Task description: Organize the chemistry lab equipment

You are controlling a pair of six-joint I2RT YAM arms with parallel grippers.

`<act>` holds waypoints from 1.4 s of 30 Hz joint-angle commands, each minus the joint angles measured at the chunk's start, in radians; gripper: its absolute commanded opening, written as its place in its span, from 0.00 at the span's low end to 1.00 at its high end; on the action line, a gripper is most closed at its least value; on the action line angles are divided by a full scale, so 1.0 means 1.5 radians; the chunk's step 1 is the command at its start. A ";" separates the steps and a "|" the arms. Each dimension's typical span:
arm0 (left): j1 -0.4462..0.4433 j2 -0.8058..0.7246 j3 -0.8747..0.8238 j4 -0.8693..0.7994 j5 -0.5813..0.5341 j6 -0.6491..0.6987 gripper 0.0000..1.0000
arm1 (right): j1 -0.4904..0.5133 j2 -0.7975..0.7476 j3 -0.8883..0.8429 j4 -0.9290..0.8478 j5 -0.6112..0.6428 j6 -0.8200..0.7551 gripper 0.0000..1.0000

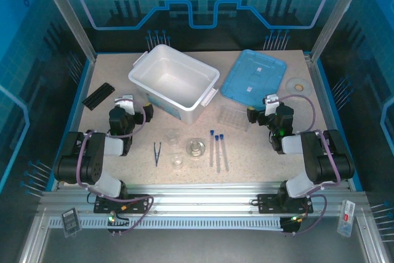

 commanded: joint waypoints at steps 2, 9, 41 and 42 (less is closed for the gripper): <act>0.002 0.003 -0.052 0.119 -0.021 -0.007 0.99 | -0.011 -0.003 0.005 0.025 0.006 0.006 1.00; -0.034 -0.038 -0.127 0.228 -0.098 0.013 0.99 | -0.005 -0.040 -0.009 0.021 0.038 0.008 1.00; -0.321 -0.494 0.023 -0.589 -0.661 -0.112 0.99 | 0.088 -0.265 0.266 -0.786 0.425 0.359 1.00; -0.323 -0.506 0.043 -0.651 -0.656 -0.161 0.99 | 0.097 -0.277 0.260 -0.782 0.416 0.344 1.00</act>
